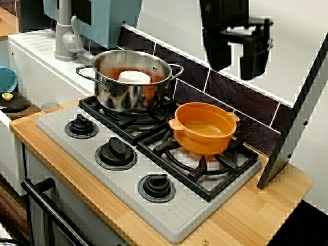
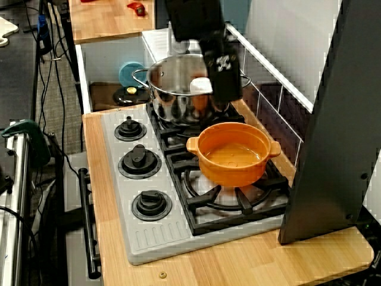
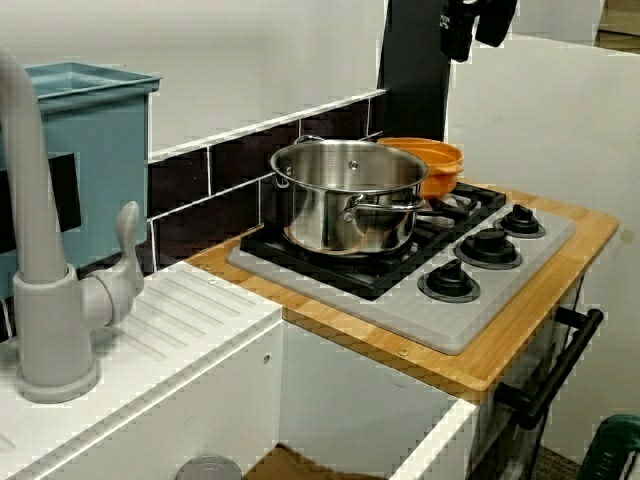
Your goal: Lift pot from stove
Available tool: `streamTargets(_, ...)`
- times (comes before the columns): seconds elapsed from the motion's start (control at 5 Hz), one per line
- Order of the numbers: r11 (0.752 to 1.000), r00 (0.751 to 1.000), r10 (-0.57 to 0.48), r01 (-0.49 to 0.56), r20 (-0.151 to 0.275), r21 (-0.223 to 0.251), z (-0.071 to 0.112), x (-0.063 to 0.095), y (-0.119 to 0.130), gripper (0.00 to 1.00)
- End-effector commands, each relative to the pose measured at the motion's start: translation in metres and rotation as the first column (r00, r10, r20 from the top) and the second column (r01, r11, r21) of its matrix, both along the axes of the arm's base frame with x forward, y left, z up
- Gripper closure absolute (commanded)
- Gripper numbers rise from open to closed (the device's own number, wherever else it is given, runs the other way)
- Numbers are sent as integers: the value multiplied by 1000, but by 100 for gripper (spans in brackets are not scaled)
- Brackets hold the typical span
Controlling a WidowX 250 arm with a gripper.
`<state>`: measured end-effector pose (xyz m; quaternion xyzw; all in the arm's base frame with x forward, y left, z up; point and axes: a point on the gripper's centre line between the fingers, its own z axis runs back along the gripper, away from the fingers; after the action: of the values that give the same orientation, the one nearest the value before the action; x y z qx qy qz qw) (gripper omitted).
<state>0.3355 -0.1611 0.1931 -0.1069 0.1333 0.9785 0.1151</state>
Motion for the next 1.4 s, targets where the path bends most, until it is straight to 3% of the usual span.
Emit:
streamTargets(0.0, 998, 997, -53, 52, 46, 38, -28, 5, -1, 0)
streamTargets(0.2, 991, 993, -87, 78, 78, 111, -55, 6, -2, 0)
streamTargets(0.4, 984, 992, -104, 91, 76, 155, -78, 6, -5, 0)
streamTargets(0.8, 981, 992, -95, 80, 81, 179, -97, 8, -13, 0)
streamTargets(1.2, 979, 993, -87, 70, 78, 191, -99, 14, -15, 0)
